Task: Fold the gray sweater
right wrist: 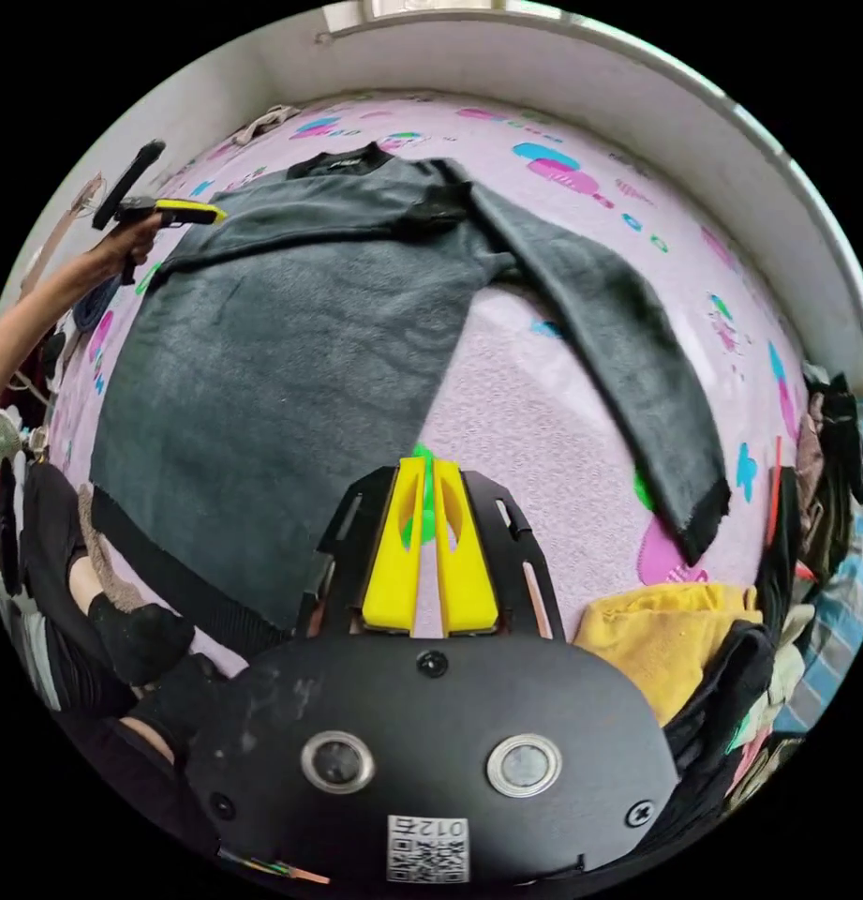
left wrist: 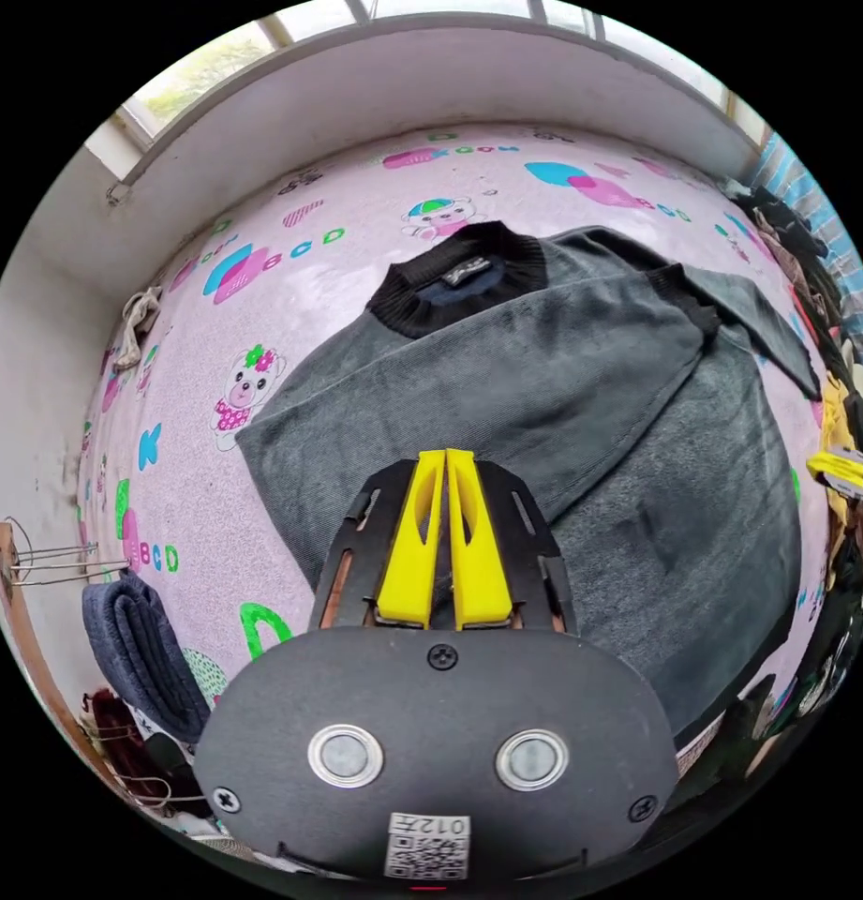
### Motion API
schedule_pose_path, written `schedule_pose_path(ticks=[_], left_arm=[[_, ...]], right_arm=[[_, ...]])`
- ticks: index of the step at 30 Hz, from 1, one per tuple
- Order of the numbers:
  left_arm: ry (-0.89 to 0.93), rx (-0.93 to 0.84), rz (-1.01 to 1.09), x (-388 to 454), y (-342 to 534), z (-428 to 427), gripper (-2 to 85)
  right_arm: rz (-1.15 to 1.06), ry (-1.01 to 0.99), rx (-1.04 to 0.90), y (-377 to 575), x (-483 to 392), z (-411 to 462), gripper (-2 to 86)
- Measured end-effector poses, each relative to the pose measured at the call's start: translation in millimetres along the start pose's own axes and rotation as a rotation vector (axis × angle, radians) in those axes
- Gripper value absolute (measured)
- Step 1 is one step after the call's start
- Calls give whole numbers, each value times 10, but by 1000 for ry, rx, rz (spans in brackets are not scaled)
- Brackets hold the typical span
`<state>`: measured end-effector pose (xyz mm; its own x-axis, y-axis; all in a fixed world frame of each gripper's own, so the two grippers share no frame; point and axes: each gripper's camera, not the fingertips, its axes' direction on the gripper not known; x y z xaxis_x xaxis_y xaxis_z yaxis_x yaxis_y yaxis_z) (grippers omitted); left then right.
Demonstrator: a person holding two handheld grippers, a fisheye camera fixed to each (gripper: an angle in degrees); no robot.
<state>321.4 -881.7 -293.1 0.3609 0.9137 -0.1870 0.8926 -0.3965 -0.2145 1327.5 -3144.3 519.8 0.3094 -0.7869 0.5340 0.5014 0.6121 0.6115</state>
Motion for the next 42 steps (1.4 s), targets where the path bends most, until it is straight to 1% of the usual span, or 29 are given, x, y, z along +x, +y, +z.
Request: schedule_pose_path(ticks=[1,3,7,11,16,18,19,21,23,26,28,29,31,34,35,37,39,42], left_arm=[[52,26,34,157,-21,-14,0],[114,57,81,424,-54,-12,1],[226,114,189,1095,-146,16,3],[339,177,256,1666,-249,-3,5],[428,168,303,2155,-369,85,7],[441,154,325,2298,-396,131,8],[446,148,342,2379,-408,159,9],[444,140,361,2474,-424,196,11],[444,130,368,2551,-450,244,18],[490,115,369,2606,-488,266,32],[537,124,378,2633,-499,236,58],[582,136,392,2653,-502,203,80],[663,132,404,2692,-512,162,107],[817,124,377,2736,-515,104,130],[866,114,368,2763,-519,81,135],[882,115,371,2809,-515,22,138],[851,131,374,2831,-509,-32,132],[845,144,357,2754,-530,-67,89]], right_arm=[[59,83,36,89,179,-55,22],[148,167,44,223,475,-82,45],[299,217,-5,502,1063,-55,67],[331,198,-13,643,1275,-73,79],[297,186,-71,674,1426,-47,92],[302,165,-120,683,1502,-17,78],[303,128,-111,710,1543,-65,56],[323,140,-137,762,1604,-112,8],[325,112,-142,826,1647,-197,-3],[376,-67,-118,969,1745,-430,-8],[428,-310,-39,1116,1815,-673,-9],[438,-381,-10,1155,1825,-737,-9],[463,-631,111,1294,1818,-977,-9],[458,-773,160,1377,1700,-1187,-9],[451,-792,163,1383,1669,-1221,-9],[427,-875,176,1393,1551,-1341,-9],[404,-940,192,1390,1471,-1427,-9],[373,-1018,226,1364,1361,-1564,-9]])
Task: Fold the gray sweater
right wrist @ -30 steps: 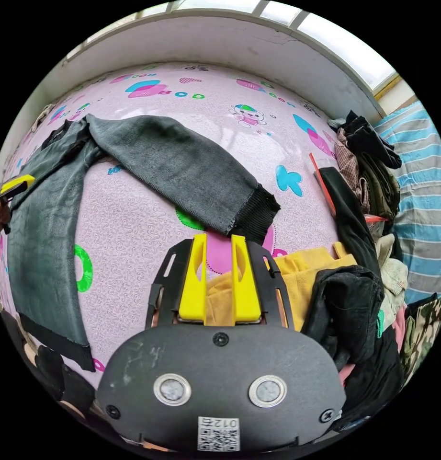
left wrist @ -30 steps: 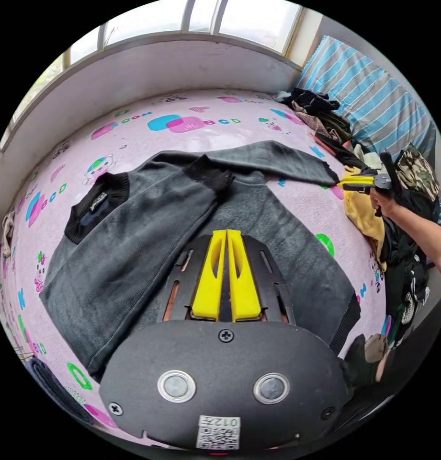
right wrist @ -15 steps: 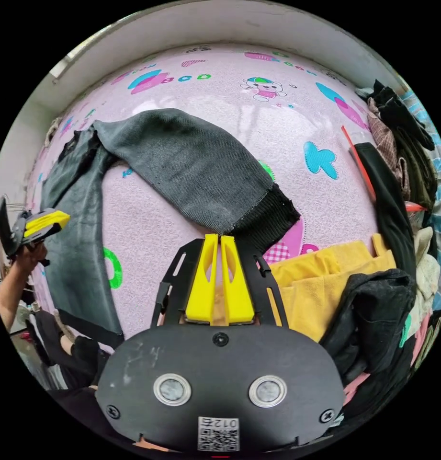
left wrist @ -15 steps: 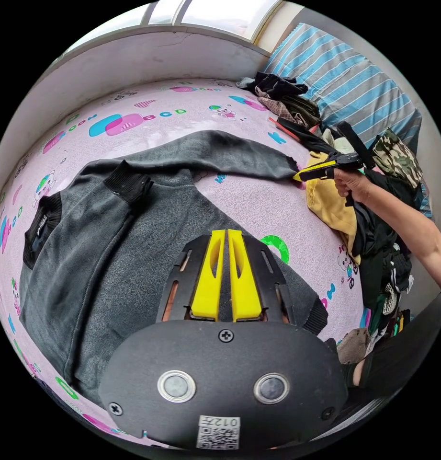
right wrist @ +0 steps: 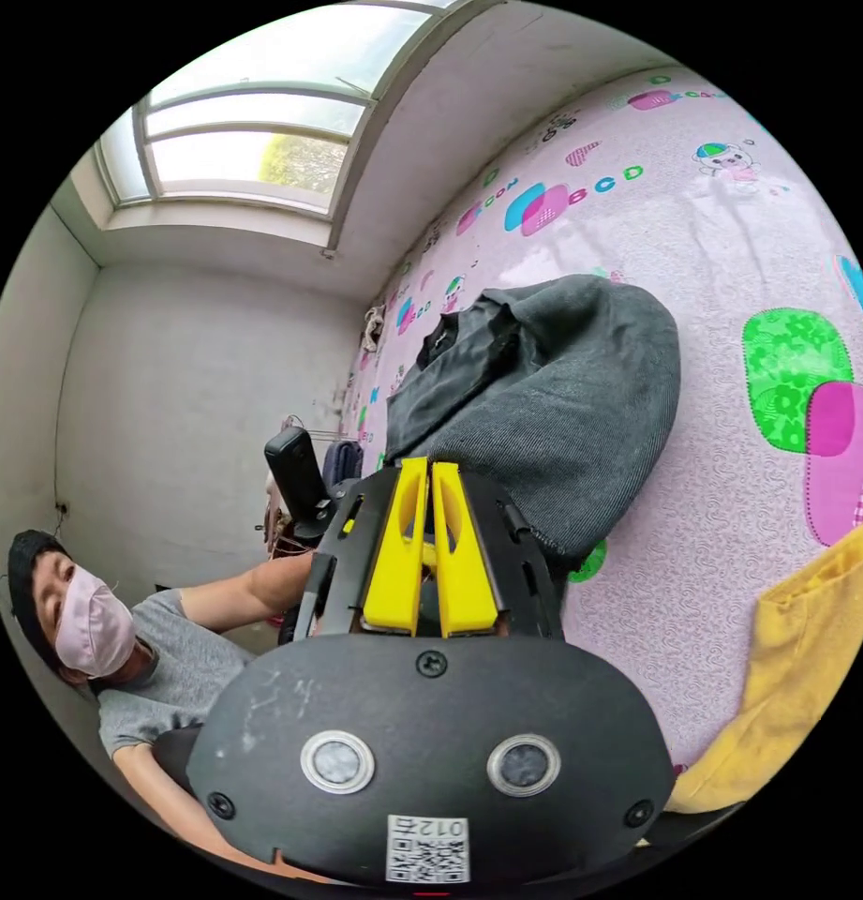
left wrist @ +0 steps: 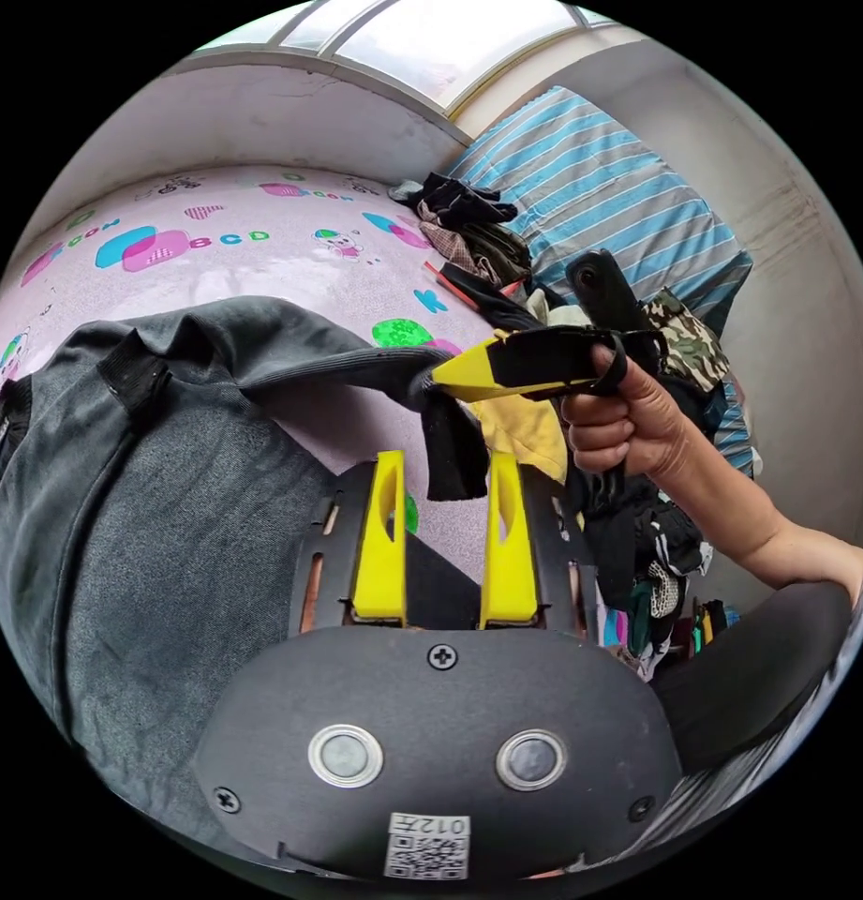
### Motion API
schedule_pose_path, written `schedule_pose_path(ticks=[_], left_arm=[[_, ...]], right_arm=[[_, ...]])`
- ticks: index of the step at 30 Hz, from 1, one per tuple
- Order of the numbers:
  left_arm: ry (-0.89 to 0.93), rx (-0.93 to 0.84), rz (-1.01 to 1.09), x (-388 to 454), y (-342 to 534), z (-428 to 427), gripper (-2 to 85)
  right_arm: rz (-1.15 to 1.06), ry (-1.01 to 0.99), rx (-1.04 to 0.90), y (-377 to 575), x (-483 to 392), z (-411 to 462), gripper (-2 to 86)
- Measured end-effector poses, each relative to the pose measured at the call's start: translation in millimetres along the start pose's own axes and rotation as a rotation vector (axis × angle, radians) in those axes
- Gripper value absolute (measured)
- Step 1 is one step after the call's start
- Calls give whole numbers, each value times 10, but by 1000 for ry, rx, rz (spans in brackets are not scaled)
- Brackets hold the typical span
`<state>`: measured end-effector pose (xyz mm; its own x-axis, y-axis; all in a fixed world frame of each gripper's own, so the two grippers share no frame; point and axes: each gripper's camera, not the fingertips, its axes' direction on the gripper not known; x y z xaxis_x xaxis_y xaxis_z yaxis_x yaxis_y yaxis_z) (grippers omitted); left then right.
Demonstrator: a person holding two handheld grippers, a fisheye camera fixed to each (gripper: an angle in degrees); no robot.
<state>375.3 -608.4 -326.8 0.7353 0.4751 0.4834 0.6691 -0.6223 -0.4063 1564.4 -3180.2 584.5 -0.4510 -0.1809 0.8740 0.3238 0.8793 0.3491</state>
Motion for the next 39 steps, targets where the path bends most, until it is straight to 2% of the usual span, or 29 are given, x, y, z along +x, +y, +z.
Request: schedule_pose_path(ticks=[2,5,8,10,13,15,21,26,29,31,34,37,39], left_arm=[[-22,42,1,-70,-45,-210,49],[2,17,45,-223,-323,-566,34],[-23,75,17,-442,-731,-1181,28],[28,122,-34,-602,-1032,-1561,26],[119,191,-88,-750,-1547,-2080,23],[149,227,-76,-733,-1832,-2325,22],[-5,163,54,-374,-2592,-2826,20],[-57,102,140,-176,-2872,-3158,21],[-28,123,157,-87,-2956,-3306,20],[-17,126,167,-21,-2998,-3340,20],[-18,98,218,140,-3037,-3339,21],[-29,50,276,291,-3013,-3348,22],[-36,8,306,349,-2991,-3362,22]], right_arm=[[-28,-33,8,-4,-80,4,-7],[-49,-59,85,7,-111,-140,-5],[-22,-95,254,110,18,-456,-3],[30,-66,329,192,196,-586,-1],[100,25,248,201,401,-363,4],[115,18,179,173,481,-122,5],[51,104,37,-156,399,692,-1],[-16,199,115,-490,177,1269,-7],[-117,438,136,-561,-61,1807,-8],[-327,819,69,-584,-284,2392,-9],[-625,1102,25,-592,-433,2995,-9],[-757,1360,-124,-804,-333,3532,-10],[-815,1446,-141,-961,-330,3753,-10]])
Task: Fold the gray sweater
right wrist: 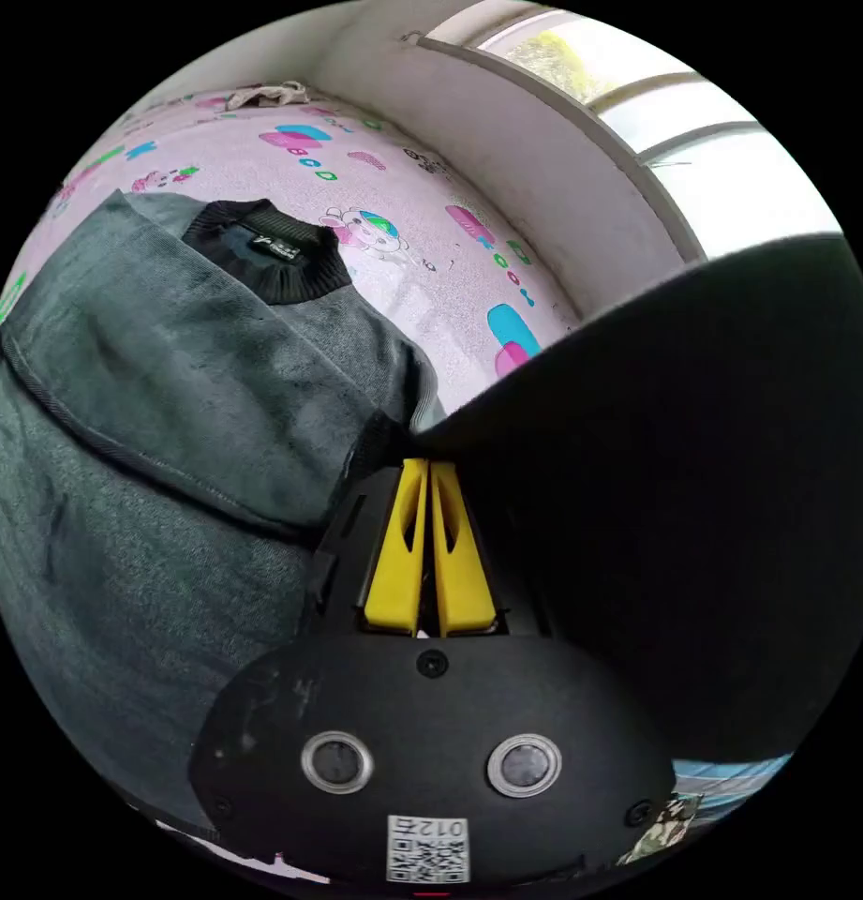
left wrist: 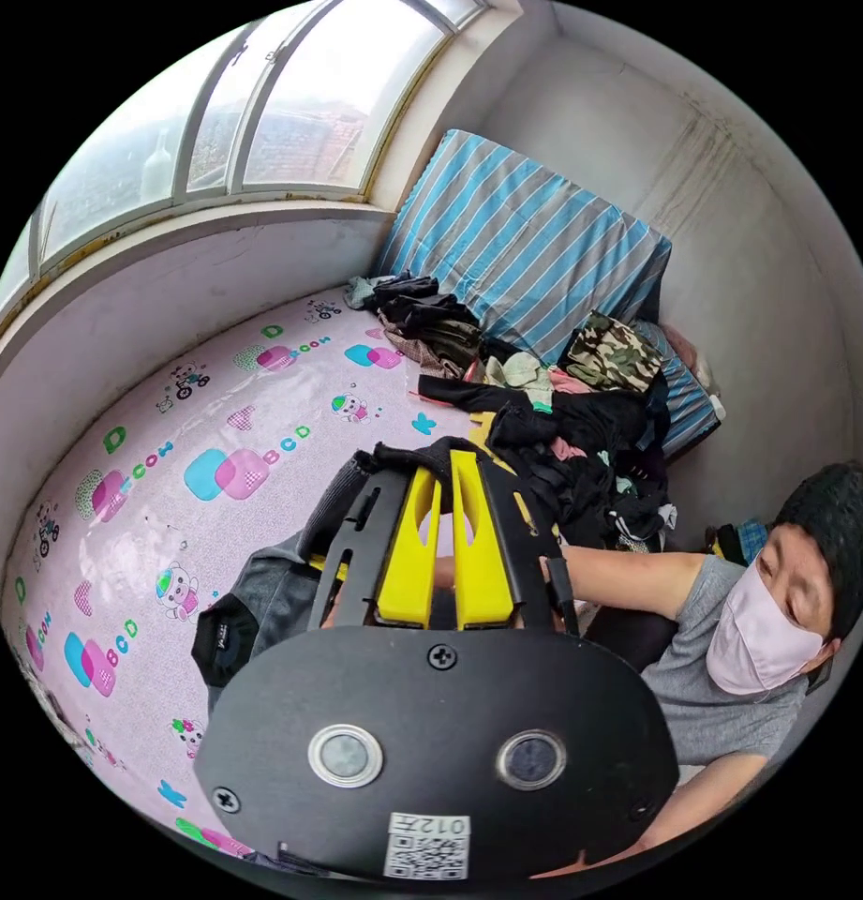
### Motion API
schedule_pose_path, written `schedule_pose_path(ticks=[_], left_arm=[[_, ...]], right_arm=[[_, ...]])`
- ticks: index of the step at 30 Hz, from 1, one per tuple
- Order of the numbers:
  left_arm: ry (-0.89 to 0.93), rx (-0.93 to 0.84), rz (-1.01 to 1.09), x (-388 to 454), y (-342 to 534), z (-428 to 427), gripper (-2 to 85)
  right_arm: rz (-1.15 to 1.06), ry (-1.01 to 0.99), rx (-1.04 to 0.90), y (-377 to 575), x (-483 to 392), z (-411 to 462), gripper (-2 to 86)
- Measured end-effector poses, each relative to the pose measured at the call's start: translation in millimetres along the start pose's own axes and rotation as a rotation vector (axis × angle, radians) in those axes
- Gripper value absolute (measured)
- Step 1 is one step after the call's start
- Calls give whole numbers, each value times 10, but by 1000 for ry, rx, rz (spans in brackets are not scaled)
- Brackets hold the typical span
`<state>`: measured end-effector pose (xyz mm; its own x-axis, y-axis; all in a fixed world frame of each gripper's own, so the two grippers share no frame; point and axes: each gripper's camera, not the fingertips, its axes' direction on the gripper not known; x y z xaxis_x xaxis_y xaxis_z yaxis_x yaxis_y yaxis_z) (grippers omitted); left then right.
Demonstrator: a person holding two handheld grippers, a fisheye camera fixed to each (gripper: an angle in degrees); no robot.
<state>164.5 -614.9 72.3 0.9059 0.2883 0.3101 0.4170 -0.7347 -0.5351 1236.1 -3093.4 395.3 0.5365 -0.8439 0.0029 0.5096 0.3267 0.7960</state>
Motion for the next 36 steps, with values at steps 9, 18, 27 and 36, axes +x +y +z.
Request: schedule_pose_path(ticks=[9,18,27,36], left_arm=[[-83,-116,-73,-462,372,-407,20],[-125,-352,-512,-1834,2389,-287,14],[-155,-399,-818,-2184,3912,318,2],[-152,-360,-878,-2096,3949,101,0]], right_arm=[[76,-188,134,-537,-367,-147,-10],[-211,-576,233,790,-1081,-705,-9],[553,-821,71,1318,184,207,8],[659,-764,120,812,707,586,64]])
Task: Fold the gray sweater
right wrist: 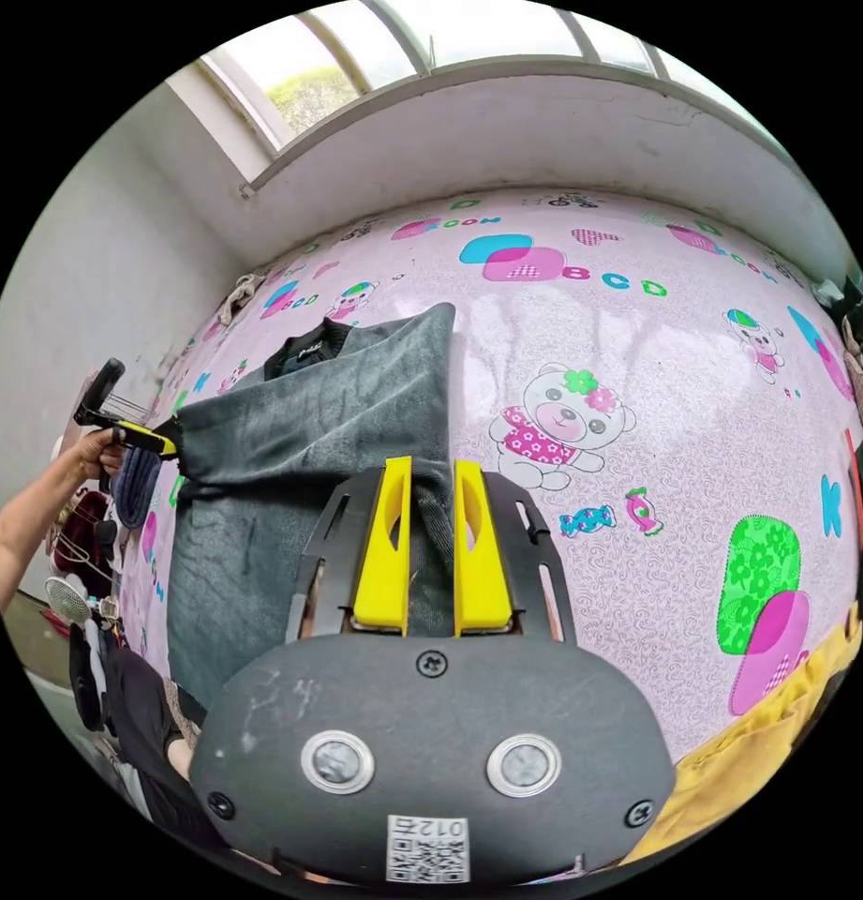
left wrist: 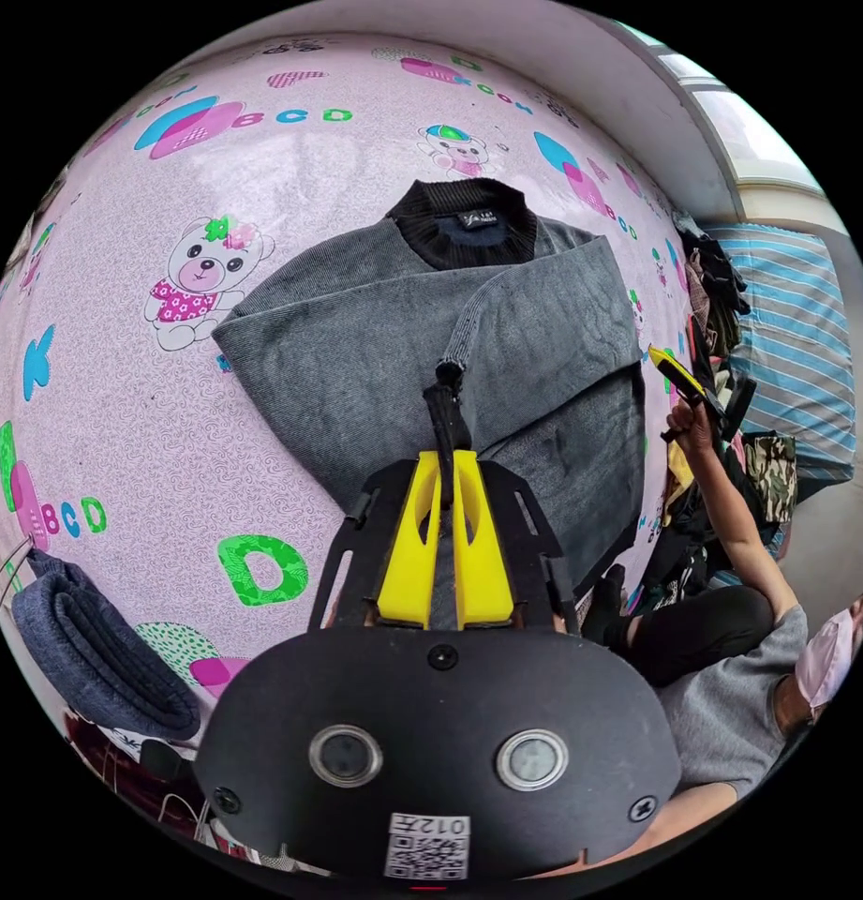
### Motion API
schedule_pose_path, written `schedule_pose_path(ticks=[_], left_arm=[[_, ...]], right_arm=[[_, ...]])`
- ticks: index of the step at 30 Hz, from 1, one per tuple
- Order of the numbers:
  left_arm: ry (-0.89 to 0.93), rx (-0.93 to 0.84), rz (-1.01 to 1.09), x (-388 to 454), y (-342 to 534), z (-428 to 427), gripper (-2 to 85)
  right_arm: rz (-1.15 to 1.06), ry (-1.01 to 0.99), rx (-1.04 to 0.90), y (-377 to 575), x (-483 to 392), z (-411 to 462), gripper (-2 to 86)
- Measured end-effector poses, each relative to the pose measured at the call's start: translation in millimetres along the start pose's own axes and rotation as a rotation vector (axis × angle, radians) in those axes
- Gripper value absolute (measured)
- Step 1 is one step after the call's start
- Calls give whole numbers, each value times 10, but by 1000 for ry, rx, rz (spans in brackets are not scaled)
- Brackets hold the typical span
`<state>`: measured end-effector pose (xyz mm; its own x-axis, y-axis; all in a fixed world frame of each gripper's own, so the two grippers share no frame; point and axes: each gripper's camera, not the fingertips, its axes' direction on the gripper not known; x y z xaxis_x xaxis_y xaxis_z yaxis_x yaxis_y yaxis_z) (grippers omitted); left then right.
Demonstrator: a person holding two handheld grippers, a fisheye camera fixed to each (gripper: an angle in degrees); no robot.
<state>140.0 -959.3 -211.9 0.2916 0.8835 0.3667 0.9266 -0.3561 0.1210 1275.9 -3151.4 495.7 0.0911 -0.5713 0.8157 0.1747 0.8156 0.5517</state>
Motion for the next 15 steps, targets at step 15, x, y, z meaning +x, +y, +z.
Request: schedule_pose_path(ticks=[15], left_arm=[[-147,265,-282,-291,1120,-335,6]], right_arm=[[-99,161,-83,-347,-12,212,-5]])
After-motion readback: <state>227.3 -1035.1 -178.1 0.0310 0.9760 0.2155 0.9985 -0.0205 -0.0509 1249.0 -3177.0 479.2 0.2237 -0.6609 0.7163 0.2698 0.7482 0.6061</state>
